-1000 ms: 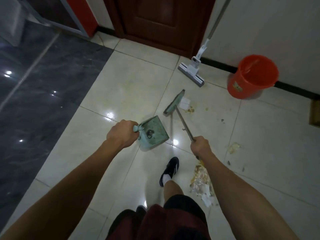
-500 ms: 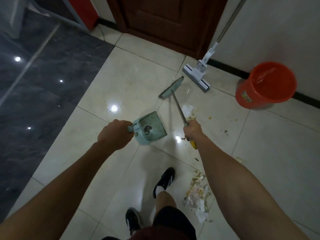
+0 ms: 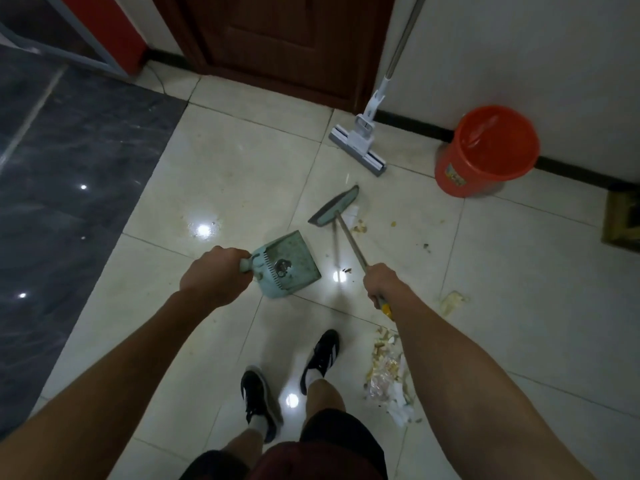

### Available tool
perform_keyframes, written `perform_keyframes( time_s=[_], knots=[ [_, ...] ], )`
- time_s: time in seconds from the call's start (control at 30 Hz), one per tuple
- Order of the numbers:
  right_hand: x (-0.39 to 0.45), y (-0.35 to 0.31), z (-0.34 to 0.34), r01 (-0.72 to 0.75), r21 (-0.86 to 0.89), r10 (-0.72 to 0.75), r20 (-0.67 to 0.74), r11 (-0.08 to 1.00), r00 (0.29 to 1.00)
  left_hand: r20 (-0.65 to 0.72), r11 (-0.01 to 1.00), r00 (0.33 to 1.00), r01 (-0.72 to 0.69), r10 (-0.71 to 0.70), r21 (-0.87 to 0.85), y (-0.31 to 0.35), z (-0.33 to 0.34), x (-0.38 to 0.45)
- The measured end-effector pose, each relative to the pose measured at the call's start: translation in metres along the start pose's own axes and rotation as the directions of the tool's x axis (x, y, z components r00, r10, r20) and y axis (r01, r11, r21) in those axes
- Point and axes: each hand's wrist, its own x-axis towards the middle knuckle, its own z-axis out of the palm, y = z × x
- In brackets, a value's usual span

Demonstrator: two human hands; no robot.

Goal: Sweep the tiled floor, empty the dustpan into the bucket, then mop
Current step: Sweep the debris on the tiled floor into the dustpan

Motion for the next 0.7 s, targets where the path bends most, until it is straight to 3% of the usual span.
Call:
perform_keyframes(
  time_s=[0.17, 0.43, 0.7],
  knots=[
    [-0.052, 0.046, 0.048, -0.063, -0.133, 0.062, -0.009, 0.989, 0.998, 0.034, 0.996, 0.995, -0.093, 0.093, 0.012, -0.002, 0.006, -0.019],
    [-0.125, 0.093, 0.139, -0.132, -0.011, 0.129, -0.131, 0.991, 0.983, 0.064, 0.973, 0.972, -0.229, 0.226, 0.042, -0.020, 0.022, -0.060],
    [-0.186, 0.128, 0.207, -0.233, -0.109, 0.194, -0.291, 0.966, 0.937, 0.063, 0.943, 0.945, -0.325, 0.321, 0.065, -0.041, 0.034, -0.100]
  ],
)
